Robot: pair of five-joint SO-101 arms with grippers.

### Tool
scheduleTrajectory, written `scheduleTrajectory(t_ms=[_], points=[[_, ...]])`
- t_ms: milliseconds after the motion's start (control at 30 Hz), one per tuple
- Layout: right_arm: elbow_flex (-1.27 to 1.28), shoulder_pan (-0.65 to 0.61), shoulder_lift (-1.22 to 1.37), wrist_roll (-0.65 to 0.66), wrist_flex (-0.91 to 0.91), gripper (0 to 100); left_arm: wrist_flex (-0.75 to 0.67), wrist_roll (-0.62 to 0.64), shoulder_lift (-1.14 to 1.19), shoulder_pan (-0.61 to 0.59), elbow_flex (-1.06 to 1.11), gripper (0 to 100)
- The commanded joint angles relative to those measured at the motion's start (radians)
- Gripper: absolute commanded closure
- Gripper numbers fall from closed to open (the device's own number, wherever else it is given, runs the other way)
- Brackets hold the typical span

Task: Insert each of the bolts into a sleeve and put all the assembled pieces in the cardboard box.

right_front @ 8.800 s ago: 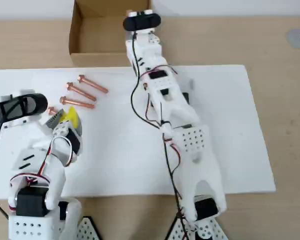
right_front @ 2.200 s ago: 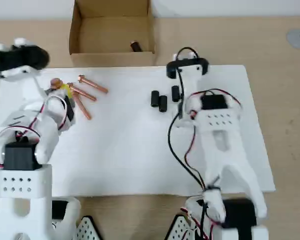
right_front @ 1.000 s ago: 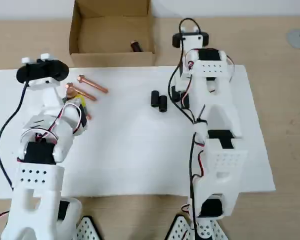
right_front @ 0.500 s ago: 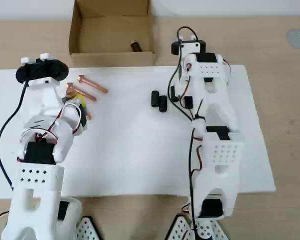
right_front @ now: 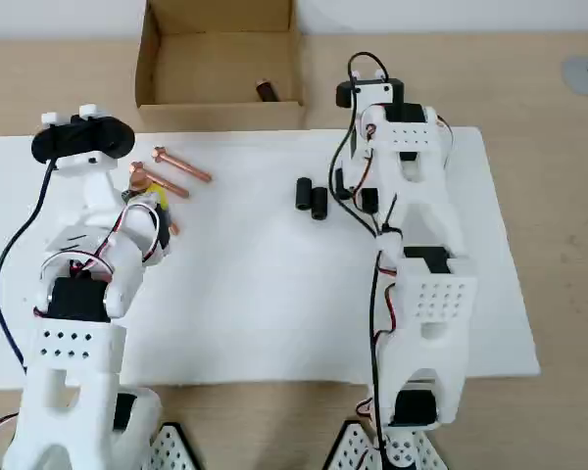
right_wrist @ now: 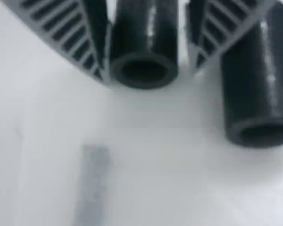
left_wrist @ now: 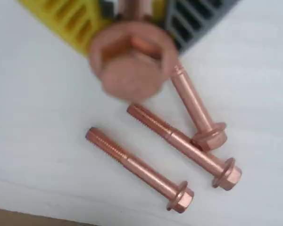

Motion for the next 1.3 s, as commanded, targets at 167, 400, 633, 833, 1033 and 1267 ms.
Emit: scheduleTrajectory(t_ms=[167, 400, 633, 833, 1033, 1267], points=[[-0.018, 0.051, 0.021, 0.087, 0.063, 87.5, 0.1, 0.009, -0.013, 0.003, -0.103, 99], [-0.021, 0.054, 0.042, 0.117, 0.078, 87.5, 0.104, 0.009, -0.013, 0.003, -0.11, 99], [-0.019, 0.056, 0.042, 0.173, 0.149, 87.5, 0.141, 0.009, -0.013, 0.003, -0.137, 99], [-0.027, 0.056, 0.042, 0.175, 0.152, 93.3, 0.206, 0.011, -0.013, 0.003, -0.193, 99], [-0.025, 0.056, 0.042, 0.186, 0.155, 94.2, 0.206, 0.011, -0.015, 0.003, -0.196, 99], [-0.064, 0.056, 0.035, 0.18, 0.183, 98.8, 0.206, 0.011, -0.015, 0.002, -0.195, 99]])
